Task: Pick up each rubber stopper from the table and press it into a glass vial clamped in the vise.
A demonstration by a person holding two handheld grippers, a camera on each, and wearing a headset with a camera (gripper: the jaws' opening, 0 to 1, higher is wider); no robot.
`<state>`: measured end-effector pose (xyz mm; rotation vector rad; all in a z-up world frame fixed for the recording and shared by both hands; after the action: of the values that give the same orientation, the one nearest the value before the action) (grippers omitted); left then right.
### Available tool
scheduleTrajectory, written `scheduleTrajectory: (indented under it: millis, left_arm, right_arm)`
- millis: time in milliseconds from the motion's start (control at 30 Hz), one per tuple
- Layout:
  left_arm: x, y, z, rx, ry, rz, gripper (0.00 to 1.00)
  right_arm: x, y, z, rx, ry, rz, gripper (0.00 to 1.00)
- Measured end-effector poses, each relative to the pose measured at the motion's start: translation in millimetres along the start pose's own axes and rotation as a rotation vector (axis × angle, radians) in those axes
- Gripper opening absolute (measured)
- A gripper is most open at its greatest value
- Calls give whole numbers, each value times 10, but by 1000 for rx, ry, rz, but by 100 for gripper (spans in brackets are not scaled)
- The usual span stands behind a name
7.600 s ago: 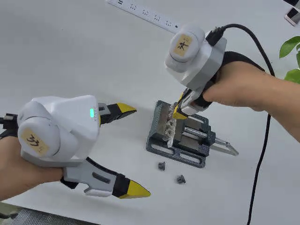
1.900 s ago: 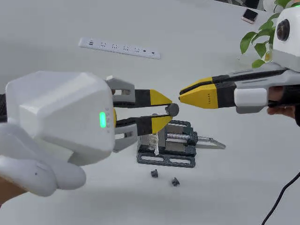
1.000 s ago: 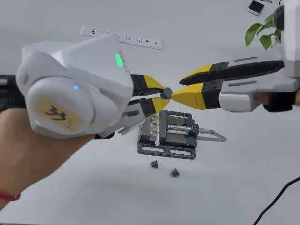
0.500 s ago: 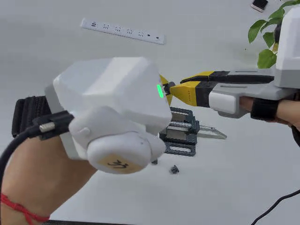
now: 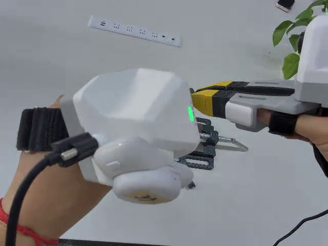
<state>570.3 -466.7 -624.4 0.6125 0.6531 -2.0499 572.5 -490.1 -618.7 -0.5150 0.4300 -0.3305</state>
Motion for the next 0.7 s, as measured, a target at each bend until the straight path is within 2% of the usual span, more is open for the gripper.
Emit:
scheduleTrajectory:
  millis: [700]
  left_arm:
    - [2,31,0,-17,64,11,5]
  right_arm:
    - [37,35,-1,10,23,-24,7]
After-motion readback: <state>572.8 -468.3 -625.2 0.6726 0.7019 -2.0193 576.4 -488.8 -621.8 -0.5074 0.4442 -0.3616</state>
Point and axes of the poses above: the centre of the closed fingertips' face, and the gripper's own axes: y roughly forward along the fingers, x roughly to its right, z roughly out of its top, the point moved 2 cm from there along -y, roughly backward along the fingers, and after that the axes turned 11 degrees about z, right-handed, at the moved point
